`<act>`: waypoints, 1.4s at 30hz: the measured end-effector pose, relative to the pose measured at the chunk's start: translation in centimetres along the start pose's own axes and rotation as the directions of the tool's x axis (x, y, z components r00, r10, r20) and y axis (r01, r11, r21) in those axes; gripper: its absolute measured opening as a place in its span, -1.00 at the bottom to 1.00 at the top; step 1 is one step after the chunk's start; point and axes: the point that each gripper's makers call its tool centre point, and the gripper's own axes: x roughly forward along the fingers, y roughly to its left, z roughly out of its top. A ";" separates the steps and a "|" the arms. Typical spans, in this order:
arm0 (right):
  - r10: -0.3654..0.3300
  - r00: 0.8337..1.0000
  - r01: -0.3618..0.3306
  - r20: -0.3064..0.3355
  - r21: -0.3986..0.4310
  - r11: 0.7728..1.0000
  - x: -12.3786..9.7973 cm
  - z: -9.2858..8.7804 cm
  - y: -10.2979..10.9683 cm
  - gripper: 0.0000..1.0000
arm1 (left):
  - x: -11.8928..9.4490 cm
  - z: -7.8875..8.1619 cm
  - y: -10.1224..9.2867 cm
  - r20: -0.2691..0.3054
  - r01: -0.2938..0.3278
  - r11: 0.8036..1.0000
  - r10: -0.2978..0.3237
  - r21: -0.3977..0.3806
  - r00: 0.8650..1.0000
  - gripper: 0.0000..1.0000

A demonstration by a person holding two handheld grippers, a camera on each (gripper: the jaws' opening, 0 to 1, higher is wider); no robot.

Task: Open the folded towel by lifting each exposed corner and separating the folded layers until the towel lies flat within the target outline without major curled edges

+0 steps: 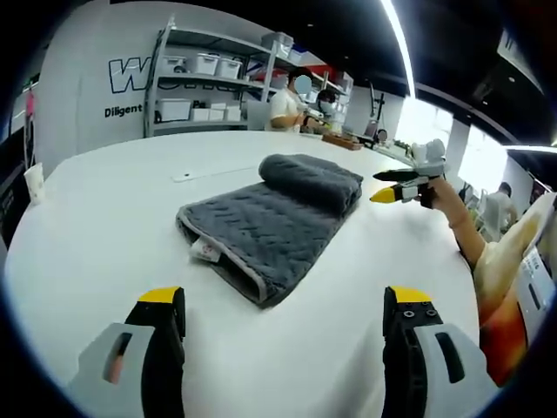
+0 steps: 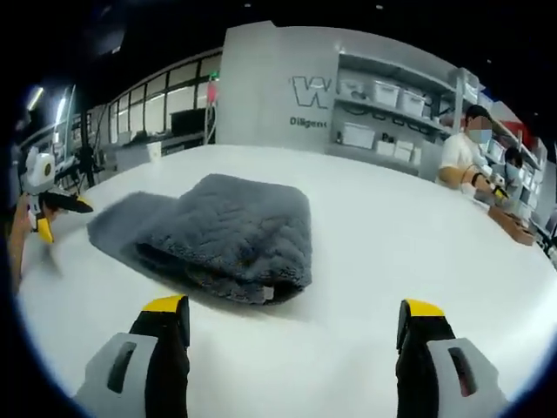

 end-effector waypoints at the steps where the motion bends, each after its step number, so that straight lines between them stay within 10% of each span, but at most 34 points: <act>1: 0.010 1.000 -0.010 -0.005 0.000 1.000 0.1 -0.1 0.2 0.99 | 0.1 -0.1 0.0 -0.002 -0.003 1.000 0.003 -0.001 1.000 0.84; 11: 0.049 0.999 -0.049 0.016 0.033 0.998 0.2 0.2 0.2 0.99 | 0.7 0.2 0.3 0.018 -0.003 1.000 0.004 -0.022 1.000 0.66; 24: 0.100 0.994 -0.102 0.041 0.040 0.994 0.0 0.5 1.9 0.98 | 1.6 0.5 0.0 0.070 0.007 1.000 -0.005 -0.023 0.998 -0.20; 35: 0.105 0.994 -0.107 0.044 0.050 0.993 0.0 0.5 1.6 0.98 | 1.8 1.3 0.7 0.172 0.053 0.976 -0.016 -0.213 0.985 -0.41; 42: 0.111 0.993 -0.113 0.046 0.047 0.992 0.0 0.5 1.8 0.97 | 2.3 0.3 1.9 0.136 0.009 0.971 0.025 -0.241 0.990 -0.59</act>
